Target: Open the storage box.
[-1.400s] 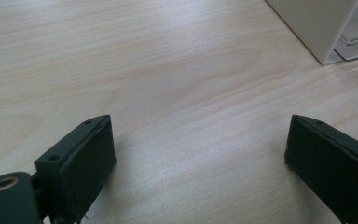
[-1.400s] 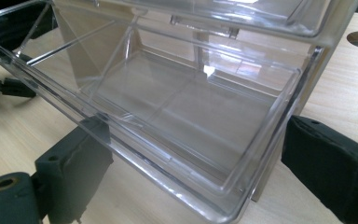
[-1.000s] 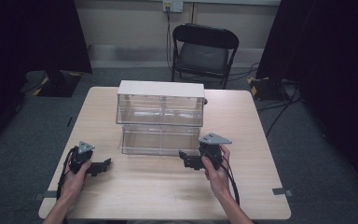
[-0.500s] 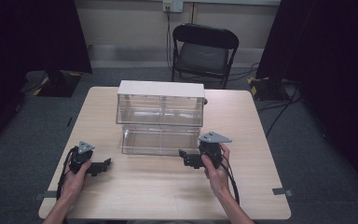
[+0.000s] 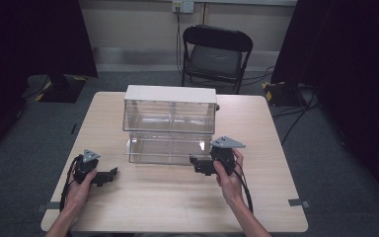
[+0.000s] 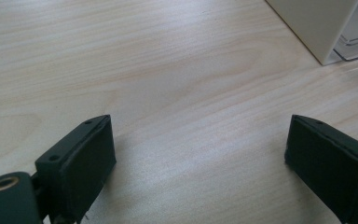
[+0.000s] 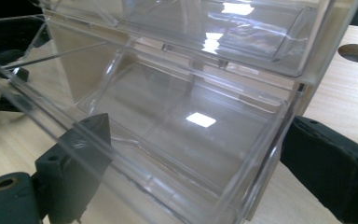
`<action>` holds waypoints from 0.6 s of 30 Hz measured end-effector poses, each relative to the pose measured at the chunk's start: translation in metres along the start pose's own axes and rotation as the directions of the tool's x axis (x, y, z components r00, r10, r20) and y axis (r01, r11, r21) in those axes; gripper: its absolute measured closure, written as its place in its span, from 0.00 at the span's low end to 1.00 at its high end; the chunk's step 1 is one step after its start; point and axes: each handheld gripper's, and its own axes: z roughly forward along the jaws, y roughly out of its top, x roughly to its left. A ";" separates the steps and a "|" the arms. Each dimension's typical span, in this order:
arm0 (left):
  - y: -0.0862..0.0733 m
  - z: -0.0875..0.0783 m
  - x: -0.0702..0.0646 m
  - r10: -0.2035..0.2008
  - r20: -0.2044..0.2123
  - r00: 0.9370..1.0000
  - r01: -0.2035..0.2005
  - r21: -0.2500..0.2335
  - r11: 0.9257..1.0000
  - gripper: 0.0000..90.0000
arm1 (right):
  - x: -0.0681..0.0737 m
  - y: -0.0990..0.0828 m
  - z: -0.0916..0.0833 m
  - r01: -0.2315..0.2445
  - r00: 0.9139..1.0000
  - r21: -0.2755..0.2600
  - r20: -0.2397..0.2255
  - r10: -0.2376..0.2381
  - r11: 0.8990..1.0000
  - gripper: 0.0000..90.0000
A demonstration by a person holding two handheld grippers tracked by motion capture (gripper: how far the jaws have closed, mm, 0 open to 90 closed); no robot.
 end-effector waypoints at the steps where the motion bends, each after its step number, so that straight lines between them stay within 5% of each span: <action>1: 0.000 0.000 0.000 0.000 0.000 1.000 0.000 0.000 1.000 0.09 | 0.000 0.000 0.000 -0.004 1.000 0.003 0.003 0.004 1.000 0.10; 18: 0.000 0.000 0.000 -0.001 0.001 1.000 0.001 0.001 1.000 0.09 | -0.007 0.001 0.006 -0.023 0.999 -0.004 0.025 0.023 1.000 0.15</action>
